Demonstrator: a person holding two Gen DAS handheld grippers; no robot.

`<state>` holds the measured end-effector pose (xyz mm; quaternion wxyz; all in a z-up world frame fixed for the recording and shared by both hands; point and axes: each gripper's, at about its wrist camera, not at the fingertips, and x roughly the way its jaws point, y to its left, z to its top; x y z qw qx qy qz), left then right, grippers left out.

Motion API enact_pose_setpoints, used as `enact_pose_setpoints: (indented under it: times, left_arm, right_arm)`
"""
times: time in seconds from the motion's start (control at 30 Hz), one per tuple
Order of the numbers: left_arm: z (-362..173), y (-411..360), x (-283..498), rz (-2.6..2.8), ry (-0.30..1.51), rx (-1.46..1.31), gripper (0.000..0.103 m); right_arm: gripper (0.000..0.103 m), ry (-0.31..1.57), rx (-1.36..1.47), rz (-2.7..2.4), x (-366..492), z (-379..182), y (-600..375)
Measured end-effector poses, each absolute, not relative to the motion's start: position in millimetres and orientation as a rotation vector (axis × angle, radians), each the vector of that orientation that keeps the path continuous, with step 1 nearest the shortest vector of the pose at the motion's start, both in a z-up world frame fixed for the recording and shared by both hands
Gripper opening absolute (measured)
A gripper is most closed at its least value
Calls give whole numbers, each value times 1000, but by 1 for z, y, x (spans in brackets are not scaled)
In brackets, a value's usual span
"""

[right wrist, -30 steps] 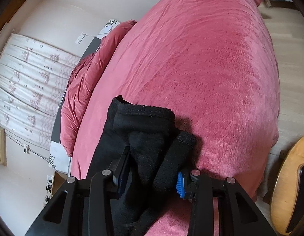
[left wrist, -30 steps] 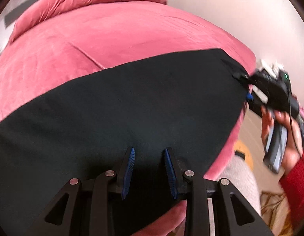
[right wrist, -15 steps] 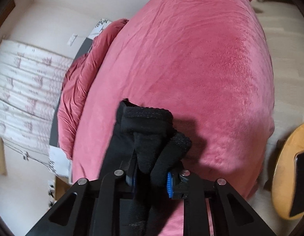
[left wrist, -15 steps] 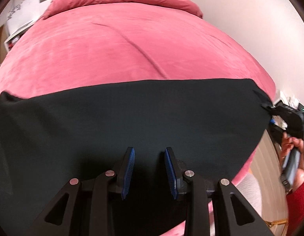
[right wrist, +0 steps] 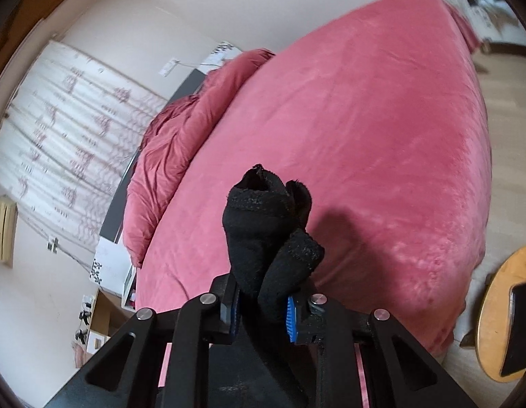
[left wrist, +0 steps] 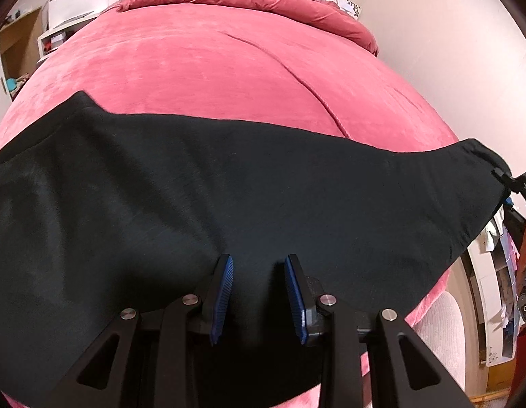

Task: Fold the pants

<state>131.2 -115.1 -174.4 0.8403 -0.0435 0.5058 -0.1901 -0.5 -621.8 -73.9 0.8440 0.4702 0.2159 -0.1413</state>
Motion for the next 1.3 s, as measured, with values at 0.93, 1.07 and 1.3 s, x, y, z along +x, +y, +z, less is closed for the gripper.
enact_pose_setpoints:
  times: [0.93,1.07,1.3]
  left_arm:
    - [-191,-18,128,-275,1008,-317,33]
    - [-198,-8,124,-280,1008,-341,33]
    - [-198,-3,111,-272,995,-367,33]
  right_arm:
    - [20,598,385,84,43,-51,-344]
    - [20,646,308,116,56,-77,-314]
    - [24,741,117,157,71,-124,-267]
